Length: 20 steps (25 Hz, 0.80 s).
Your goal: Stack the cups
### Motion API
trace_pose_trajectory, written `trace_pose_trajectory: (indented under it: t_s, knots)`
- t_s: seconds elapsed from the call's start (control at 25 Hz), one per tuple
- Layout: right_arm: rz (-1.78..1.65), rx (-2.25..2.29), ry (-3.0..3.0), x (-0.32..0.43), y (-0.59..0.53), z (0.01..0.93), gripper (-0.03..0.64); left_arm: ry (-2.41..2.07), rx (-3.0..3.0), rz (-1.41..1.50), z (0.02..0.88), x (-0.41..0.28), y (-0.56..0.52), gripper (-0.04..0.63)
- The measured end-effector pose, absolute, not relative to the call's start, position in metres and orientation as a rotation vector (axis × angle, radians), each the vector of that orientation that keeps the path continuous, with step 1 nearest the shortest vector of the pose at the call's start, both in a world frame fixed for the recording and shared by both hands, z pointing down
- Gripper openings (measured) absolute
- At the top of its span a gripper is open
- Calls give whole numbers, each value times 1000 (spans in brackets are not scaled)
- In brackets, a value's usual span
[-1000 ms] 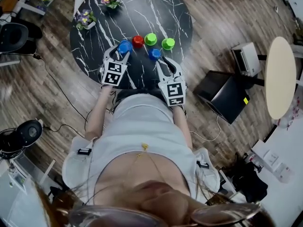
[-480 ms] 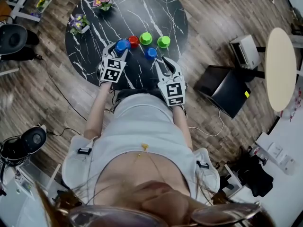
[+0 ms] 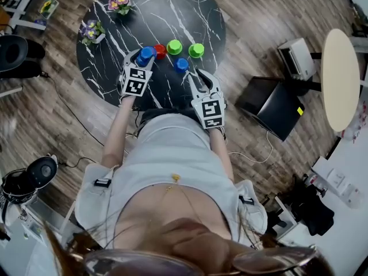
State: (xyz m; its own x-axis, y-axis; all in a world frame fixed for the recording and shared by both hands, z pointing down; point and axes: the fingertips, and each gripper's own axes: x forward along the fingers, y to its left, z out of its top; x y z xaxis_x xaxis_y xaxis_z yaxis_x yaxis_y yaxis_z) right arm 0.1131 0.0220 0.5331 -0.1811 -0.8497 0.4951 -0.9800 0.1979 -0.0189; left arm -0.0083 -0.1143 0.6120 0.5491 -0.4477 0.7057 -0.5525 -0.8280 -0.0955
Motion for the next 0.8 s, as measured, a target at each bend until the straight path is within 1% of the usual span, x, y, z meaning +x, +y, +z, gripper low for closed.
trace_pose_trajectory:
  t_s: [0.44, 0.8]
  knots:
    - [484, 1709, -2110, 117, 16, 535, 101, -876, 2624, 1114, 612, -4, -119, 229]
    - [478, 1698, -2119, 115, 12, 535, 103, -924, 2598, 980, 601, -9, -115, 250]
